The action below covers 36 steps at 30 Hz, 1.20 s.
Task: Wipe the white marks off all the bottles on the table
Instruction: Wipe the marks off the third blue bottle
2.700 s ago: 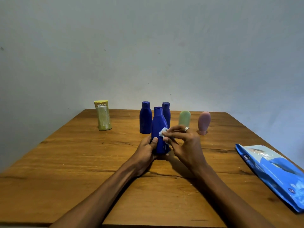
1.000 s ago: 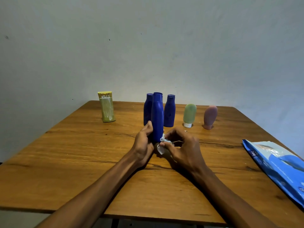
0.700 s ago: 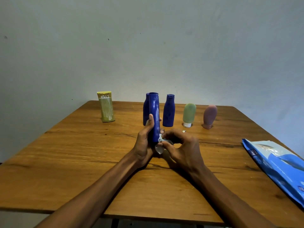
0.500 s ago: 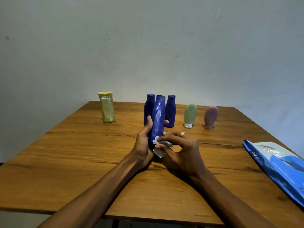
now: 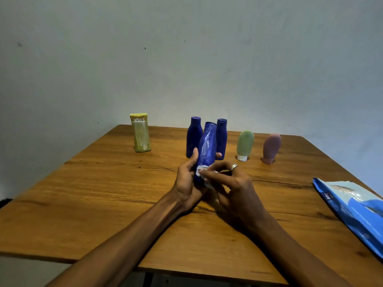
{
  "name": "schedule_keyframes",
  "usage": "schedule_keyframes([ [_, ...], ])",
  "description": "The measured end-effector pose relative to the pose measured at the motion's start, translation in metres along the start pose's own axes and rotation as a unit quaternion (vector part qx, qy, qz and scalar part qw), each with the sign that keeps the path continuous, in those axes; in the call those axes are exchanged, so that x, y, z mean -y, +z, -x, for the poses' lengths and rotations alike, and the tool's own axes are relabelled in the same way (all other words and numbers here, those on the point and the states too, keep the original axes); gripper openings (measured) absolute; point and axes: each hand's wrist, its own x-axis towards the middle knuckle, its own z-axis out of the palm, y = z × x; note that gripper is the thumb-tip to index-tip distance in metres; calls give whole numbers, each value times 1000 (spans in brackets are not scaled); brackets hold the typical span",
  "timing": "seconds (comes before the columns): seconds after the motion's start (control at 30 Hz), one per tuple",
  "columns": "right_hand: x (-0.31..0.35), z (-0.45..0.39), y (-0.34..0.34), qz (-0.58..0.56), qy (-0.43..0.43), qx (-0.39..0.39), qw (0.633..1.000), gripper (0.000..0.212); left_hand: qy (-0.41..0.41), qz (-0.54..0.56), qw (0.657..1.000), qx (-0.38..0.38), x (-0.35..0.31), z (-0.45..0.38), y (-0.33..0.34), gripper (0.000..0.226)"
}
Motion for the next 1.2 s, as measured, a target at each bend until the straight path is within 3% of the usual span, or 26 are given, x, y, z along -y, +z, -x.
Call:
schedule_keyframes([
  [0.13, 6, 2, -1, 47, -27, 47, 997, 41, 13, -12, 1000, -19, -2, -2, 0, 63],
  [0.4, -9, -7, -8, -6, 32, -89, 996, 39, -14, 25, 1000, 9, 3, -4, -3, 55],
  [0.7, 0, 2, -6, 7, -6, 32, 999, 35, -31, 36, 999, -19, 2, -4, -5, 58],
  [0.9, -6, -18, -3, -38, 68, -147, 986, 32, 6, -62, 998, -28, 8, -9, -6, 54],
  [1.03, 0, -6, 0, -24, 42, -68, 996, 33, 23, -83, 996, -33, 5, -5, -7, 55],
  [1.1, -1, -3, -5, -7, 21, -8, 1000, 46, 38, -89, 995, -34, 4, -4, -6, 55],
  [1.2, -8, -13, -13, 28, 1, -13, 1000, 34, 54, -112, 992, -31, 4, -3, 0, 53],
])
